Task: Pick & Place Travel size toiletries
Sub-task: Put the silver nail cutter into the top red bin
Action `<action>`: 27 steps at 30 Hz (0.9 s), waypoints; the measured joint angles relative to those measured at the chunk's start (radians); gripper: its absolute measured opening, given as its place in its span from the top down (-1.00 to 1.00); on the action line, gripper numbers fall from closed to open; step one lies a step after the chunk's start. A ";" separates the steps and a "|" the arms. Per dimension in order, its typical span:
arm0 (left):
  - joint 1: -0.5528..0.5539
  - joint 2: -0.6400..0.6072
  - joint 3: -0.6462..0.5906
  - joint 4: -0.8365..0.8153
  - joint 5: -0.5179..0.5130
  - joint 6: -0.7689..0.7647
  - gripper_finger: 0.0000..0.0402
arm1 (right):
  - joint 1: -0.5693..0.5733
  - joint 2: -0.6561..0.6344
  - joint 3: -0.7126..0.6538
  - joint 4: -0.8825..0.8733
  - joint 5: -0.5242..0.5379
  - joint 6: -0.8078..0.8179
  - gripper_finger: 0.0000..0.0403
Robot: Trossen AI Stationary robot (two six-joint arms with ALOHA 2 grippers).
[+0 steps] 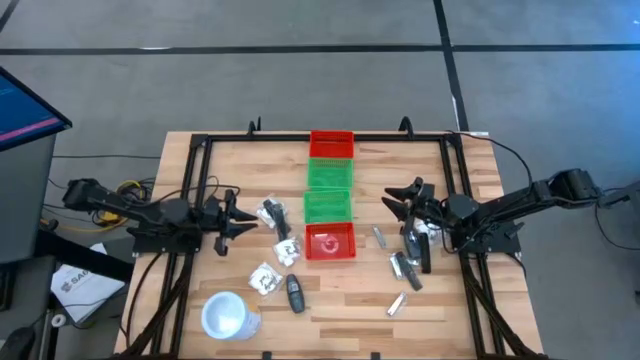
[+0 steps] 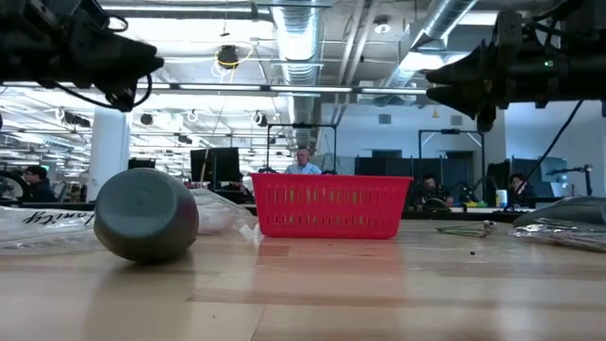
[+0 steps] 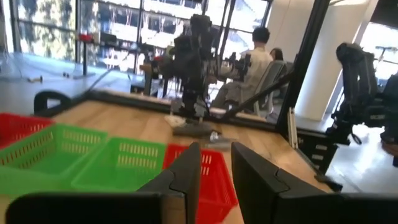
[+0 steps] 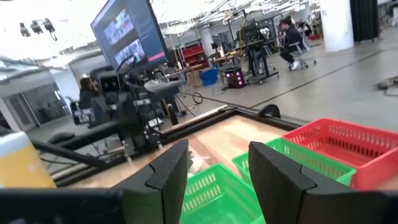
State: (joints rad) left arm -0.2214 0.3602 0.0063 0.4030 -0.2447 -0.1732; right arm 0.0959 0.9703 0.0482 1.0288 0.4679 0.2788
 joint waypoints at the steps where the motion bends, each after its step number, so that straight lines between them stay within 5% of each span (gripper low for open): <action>1: 0.000 0.019 0.000 0.004 0.000 -0.012 0.59 | 0.000 0.000 0.006 -0.005 0.000 0.011 0.21; 7: 0.000 0.136 0.000 0.073 0.000 -0.039 0.59 | 0.000 0.000 0.113 -0.245 0.000 0.029 0.21; 15: 0.000 0.245 0.000 0.176 0.000 -0.043 0.59 | 0.003 0.000 0.328 -0.842 0.000 0.181 0.21; 27: 0.000 0.264 0.000 0.184 0.000 -0.043 0.59 | 0.050 0.000 0.412 -1.172 0.000 0.423 0.24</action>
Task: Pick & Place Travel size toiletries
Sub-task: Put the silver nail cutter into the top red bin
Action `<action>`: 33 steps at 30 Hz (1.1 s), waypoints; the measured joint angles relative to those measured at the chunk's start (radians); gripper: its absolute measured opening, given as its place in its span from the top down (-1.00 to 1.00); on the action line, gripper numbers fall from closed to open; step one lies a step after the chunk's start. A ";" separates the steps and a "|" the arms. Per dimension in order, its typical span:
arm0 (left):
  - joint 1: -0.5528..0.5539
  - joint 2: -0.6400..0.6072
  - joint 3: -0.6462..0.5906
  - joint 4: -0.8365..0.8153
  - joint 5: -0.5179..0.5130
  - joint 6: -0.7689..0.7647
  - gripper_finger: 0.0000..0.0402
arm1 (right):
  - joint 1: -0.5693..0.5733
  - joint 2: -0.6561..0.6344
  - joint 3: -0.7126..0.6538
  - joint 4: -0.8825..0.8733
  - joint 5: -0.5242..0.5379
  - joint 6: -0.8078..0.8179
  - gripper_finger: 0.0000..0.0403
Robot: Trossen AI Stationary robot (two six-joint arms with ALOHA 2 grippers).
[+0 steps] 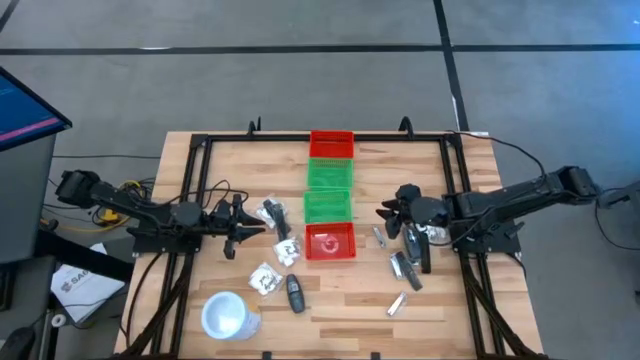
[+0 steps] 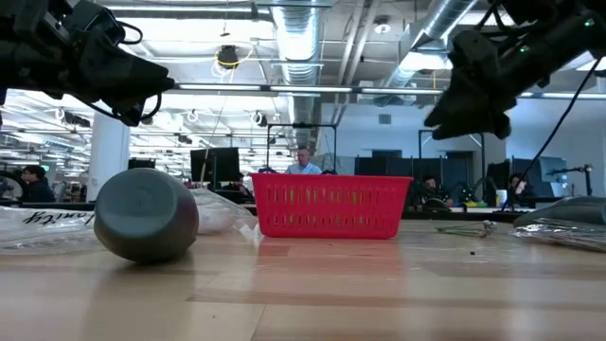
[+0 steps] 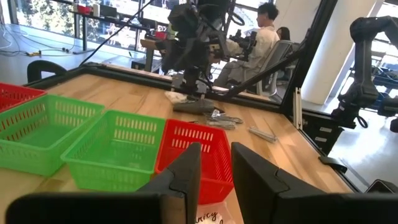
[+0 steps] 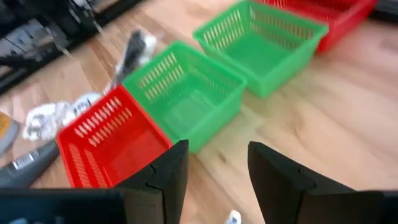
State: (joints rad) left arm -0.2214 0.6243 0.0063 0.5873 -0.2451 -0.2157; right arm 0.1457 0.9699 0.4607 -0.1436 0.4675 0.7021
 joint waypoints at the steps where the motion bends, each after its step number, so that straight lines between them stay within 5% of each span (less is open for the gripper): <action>1: 0.000 0.000 0.000 0.000 0.000 0.000 0.59 | 0.011 0.000 0.003 -0.024 0.000 0.021 0.26; 14: 0.000 0.000 0.000 0.011 0.000 0.000 0.59 | 0.163 0.077 0.009 -0.031 -0.042 0.162 0.41; 21: 0.000 0.000 0.000 0.015 0.000 0.000 0.59 | 0.175 0.297 0.119 -0.118 -0.052 0.237 0.41; 33: 0.000 0.000 0.000 0.017 0.000 -0.002 0.59 | 0.159 0.702 0.502 -0.600 -0.072 0.279 0.29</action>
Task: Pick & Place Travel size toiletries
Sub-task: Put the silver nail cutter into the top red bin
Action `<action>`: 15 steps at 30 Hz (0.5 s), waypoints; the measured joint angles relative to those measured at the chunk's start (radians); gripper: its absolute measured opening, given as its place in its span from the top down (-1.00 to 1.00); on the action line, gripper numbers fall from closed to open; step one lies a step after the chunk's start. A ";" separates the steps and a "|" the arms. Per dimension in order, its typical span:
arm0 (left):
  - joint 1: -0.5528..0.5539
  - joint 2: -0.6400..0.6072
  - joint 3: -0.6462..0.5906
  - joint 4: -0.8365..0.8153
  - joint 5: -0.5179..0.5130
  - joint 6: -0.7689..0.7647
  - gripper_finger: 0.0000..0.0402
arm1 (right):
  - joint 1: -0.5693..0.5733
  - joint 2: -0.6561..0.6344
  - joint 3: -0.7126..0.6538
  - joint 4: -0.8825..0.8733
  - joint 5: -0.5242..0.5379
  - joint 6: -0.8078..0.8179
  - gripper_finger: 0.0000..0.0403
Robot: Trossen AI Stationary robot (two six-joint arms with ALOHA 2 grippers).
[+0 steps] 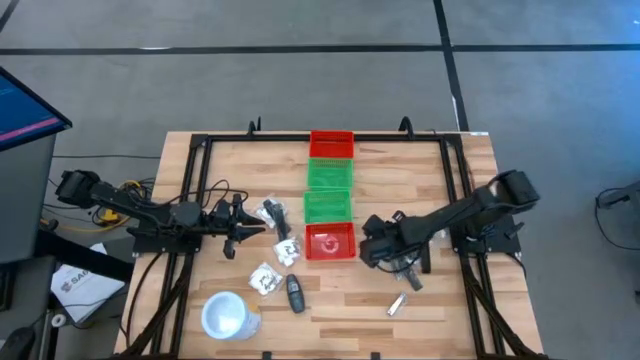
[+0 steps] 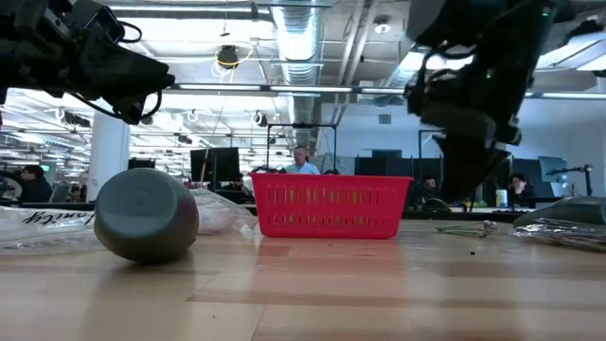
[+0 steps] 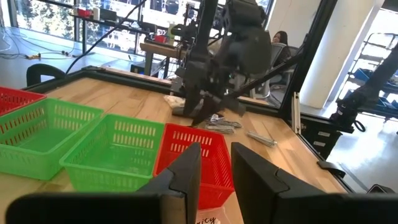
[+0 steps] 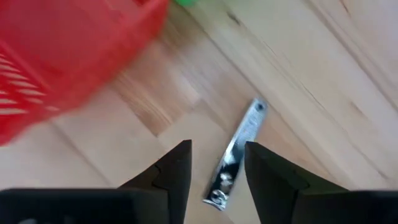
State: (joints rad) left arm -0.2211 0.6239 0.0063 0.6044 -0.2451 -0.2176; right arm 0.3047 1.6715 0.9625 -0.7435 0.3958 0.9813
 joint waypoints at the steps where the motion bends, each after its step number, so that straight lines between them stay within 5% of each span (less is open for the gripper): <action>1: 0.000 0.000 0.000 0.000 0.000 0.000 0.59 | -0.002 0.030 0.024 -0.037 0.000 0.000 0.26; 15: 0.000 0.000 0.000 0.000 0.000 0.000 0.59 | -0.027 0.132 0.106 -0.180 -0.027 0.059 0.02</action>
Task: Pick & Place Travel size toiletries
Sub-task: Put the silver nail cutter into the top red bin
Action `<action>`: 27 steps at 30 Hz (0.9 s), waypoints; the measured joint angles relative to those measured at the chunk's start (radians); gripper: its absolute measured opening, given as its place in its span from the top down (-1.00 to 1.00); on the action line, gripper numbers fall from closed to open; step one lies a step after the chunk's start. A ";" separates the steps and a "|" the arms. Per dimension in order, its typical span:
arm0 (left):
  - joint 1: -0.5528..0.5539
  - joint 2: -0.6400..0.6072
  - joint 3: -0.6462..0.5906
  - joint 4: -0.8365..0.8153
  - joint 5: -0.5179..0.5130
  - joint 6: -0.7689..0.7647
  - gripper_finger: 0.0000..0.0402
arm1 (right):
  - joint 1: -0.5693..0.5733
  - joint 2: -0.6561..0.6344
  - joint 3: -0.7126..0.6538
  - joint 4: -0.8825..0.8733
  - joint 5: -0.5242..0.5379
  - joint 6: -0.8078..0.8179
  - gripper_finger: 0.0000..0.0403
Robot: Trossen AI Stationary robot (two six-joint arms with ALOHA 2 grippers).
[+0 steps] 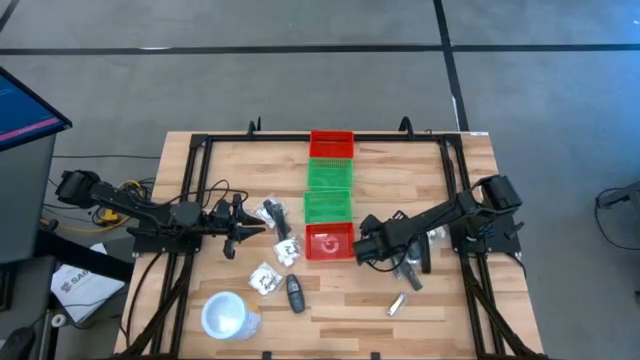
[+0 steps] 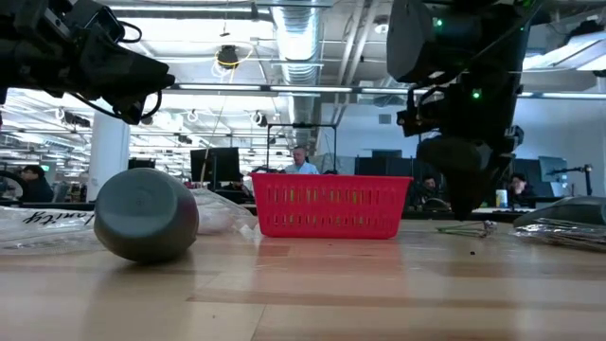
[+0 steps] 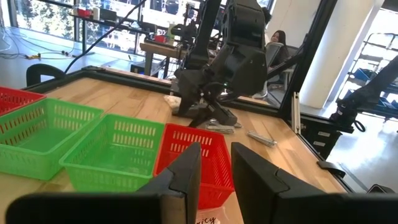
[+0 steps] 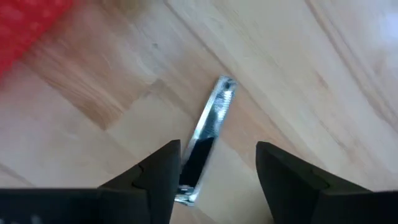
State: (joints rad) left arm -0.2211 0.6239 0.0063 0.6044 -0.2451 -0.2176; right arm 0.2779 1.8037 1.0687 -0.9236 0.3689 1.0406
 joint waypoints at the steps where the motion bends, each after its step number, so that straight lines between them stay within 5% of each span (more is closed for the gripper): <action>1: 0.000 0.000 0.000 0.000 0.000 0.000 0.59 | 0.000 -0.002 0.000 0.003 -0.004 0.000 0.03; 27: 0.000 0.000 0.000 0.003 0.000 0.002 0.59 | 0.001 -0.008 -0.091 0.158 -0.098 0.050 0.17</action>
State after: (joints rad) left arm -0.2213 0.6239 0.0066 0.6078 -0.2451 -0.2153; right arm 0.2790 1.7958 0.9779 -0.7654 0.2706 1.0901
